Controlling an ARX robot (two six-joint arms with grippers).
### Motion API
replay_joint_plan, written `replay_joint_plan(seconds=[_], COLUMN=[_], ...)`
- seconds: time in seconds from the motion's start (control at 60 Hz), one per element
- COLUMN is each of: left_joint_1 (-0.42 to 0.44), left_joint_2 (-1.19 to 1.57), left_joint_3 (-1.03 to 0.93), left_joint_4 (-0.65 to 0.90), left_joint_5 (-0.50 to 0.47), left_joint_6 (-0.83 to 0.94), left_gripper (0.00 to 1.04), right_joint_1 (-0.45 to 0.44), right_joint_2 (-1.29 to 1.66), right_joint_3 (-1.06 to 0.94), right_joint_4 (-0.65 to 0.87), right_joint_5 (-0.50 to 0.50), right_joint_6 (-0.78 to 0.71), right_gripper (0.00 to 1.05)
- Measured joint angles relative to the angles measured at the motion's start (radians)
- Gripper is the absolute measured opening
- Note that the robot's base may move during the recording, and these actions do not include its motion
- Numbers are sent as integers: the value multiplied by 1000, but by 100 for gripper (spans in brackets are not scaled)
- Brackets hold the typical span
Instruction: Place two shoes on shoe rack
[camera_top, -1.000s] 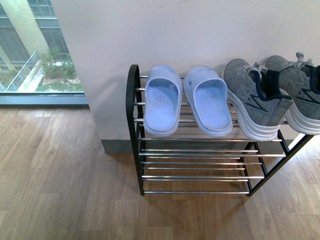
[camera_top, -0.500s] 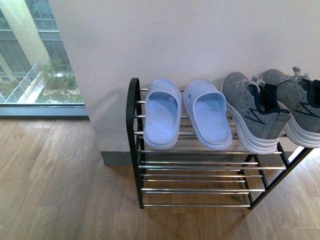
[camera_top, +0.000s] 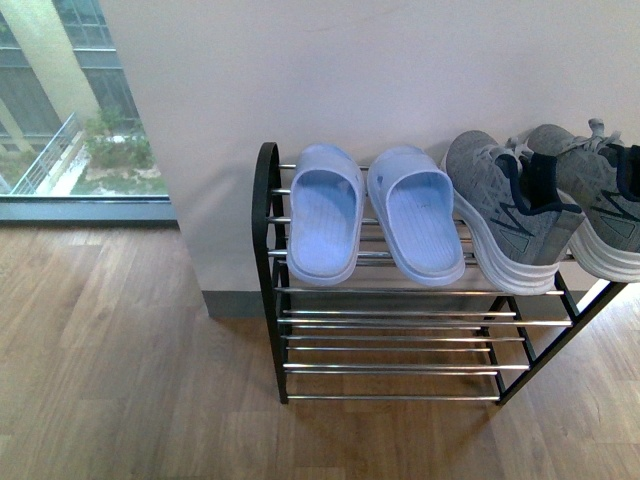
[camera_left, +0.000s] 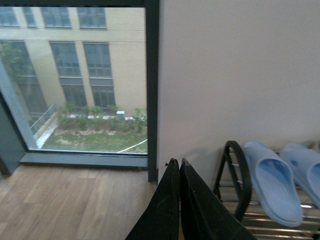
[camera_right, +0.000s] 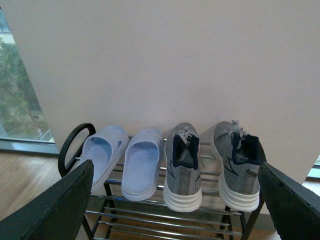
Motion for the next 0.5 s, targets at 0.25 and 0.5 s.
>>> replay_joint_plan(seconds=[0.25,0.5], left_joint_1=[1,2], left_joint_2=[-82,-157], left_joint_3=[-28,-61], left_joint_4=[-55,-81], left_joint_5=[10,10], left_joint_6=[0,1], left_gripper=[1,1], right_joint_1=[0,0], right_joint_2=[0,0], right_joint_3=[0,0], right_joint_4=[0,0], right_joint_5=[0,0], right_joint_6=[0,0], right_gripper=[95,95])
